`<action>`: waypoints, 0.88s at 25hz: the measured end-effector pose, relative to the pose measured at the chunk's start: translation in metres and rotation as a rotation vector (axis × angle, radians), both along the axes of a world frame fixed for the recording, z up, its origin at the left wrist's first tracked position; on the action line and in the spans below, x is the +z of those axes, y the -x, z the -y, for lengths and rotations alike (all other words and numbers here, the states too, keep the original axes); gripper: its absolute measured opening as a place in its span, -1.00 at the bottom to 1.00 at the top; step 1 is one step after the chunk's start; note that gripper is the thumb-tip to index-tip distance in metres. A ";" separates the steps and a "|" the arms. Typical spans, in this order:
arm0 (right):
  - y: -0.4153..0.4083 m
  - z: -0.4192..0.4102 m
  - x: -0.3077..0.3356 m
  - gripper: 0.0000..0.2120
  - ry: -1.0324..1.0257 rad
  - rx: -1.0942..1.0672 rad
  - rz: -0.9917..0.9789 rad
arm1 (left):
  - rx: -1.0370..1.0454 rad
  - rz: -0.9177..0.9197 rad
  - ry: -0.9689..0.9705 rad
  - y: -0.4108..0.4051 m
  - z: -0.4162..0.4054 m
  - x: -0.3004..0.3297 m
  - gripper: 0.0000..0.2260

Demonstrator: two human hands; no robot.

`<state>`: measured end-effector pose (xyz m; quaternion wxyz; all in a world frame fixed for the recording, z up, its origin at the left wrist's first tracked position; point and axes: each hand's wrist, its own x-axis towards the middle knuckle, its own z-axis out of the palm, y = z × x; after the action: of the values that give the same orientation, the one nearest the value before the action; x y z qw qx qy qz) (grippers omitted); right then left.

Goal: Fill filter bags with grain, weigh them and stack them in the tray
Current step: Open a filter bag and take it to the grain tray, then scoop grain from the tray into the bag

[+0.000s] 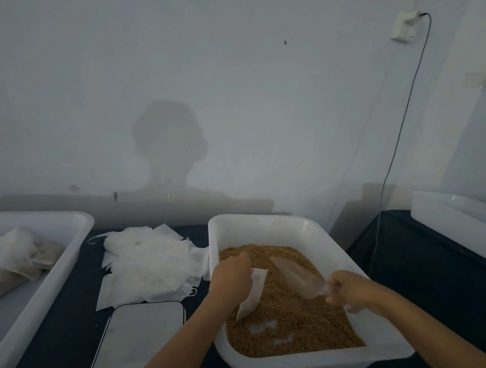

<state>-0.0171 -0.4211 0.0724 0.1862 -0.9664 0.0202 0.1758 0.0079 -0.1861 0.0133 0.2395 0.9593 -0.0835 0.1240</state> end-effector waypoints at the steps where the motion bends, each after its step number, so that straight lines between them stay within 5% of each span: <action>1: -0.004 -0.003 -0.008 -0.71 0.071 0.005 -0.010 | 0.001 -0.003 -0.002 0.001 0.000 0.000 -0.92; 6: -0.019 -0.017 -0.049 -0.55 0.306 -0.018 -0.028 | -0.016 -0.018 0.002 0.003 0.000 0.001 -0.93; 10: -0.019 -0.030 -0.051 -0.46 0.438 -0.021 0.140 | 0.016 -0.044 0.290 0.002 -0.003 0.009 -0.85; 13: -0.014 -0.049 -0.027 -0.49 -0.173 0.151 0.384 | -0.027 -0.002 0.641 0.014 -0.010 0.024 -0.82; 16: 0.002 -0.085 0.000 -0.72 -0.747 0.321 0.414 | -0.086 0.076 0.744 0.030 -0.031 0.051 -0.80; 18: 0.013 -0.112 0.010 -0.89 -0.904 0.307 0.448 | -0.104 0.107 0.706 0.039 -0.052 0.070 -0.78; 22: 0.038 -0.171 0.014 -0.81 -1.070 0.250 0.513 | -0.101 0.140 0.802 0.069 -0.100 0.082 -0.76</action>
<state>-0.0550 -0.2505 0.0861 0.6230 -0.7454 -0.2304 -0.0566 -0.0610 -0.0857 0.0958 0.5940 0.7738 -0.0917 0.1999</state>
